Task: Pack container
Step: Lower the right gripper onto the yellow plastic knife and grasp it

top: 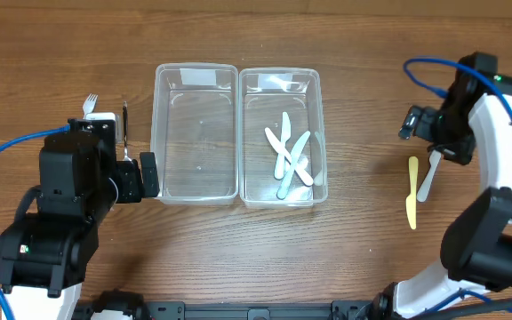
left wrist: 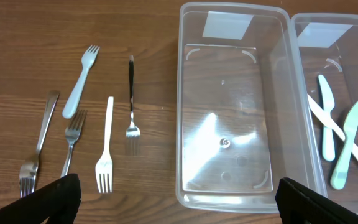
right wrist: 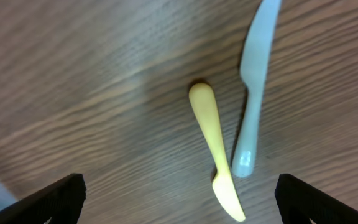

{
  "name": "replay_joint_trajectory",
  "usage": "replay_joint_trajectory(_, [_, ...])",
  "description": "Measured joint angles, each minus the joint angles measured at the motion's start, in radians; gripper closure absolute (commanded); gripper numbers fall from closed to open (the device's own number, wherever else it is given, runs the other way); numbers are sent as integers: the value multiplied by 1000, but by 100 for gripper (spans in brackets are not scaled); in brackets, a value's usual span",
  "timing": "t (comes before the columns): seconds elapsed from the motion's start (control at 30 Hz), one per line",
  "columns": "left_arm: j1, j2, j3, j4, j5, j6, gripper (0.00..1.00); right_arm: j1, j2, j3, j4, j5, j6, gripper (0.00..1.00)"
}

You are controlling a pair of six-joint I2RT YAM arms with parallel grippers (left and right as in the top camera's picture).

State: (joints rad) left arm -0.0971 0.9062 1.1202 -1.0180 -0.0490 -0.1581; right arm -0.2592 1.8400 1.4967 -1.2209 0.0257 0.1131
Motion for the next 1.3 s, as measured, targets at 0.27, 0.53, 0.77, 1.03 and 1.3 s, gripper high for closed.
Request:
replay_joint_trajectory(0.27, [0, 0, 0, 0, 0, 0, 0, 0, 17, -190, 153, -3, -67, 0])
replay_joint_trajectory(0.53, [0, 0, 0, -5, 0, 0, 0, 0, 17, -228, 230, -4, -125, 0])
replay_joint_trajectory(0.77, [0, 0, 0, -5, 0, 0, 0, 0, 17, -229, 288, -3, -173, 0])
replay_joint_trajectory(1.03, [0, 0, 0, -6, 0, 0, 0, 0, 23, -229, 314, -2, -193, 0])
replay_joint_trajectory(1.3, [0, 0, 0, -5, 0, 0, 0, 1, 130, -226, 315, 5, -204, 0])
